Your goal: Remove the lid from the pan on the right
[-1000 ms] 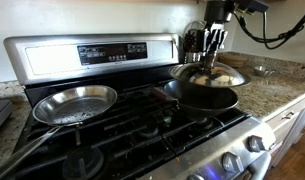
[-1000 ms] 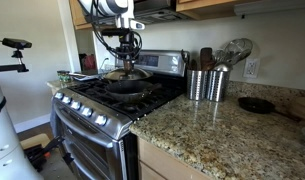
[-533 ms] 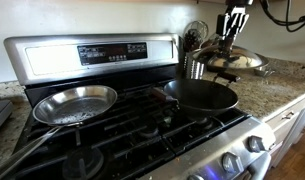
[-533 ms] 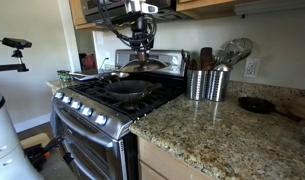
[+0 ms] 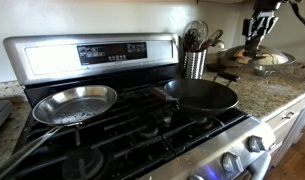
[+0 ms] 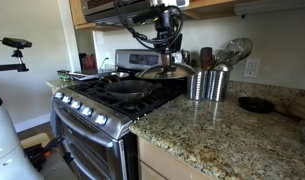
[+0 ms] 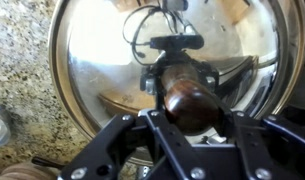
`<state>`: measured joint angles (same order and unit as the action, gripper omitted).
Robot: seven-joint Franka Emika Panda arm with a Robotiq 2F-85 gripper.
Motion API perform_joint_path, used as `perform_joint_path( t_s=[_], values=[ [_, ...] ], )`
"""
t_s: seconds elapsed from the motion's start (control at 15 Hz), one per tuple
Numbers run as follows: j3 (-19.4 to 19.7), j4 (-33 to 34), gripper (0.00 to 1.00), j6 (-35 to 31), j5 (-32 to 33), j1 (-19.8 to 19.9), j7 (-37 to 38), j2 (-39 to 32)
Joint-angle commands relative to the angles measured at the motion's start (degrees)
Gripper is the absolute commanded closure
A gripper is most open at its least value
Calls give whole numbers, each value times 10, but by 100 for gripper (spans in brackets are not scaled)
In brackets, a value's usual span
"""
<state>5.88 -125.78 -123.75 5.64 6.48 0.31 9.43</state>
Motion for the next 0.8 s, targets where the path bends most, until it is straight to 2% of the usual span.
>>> perform_joint_path(
  t_s=[0.0,0.47,0.73],
  values=[
    [26,-2,80,-25,13,27,2,-12],
    [78,7,80,-138,0,68,8,-108],
    [86,21,80,-199,-21,76,17,-171]
  ],
)
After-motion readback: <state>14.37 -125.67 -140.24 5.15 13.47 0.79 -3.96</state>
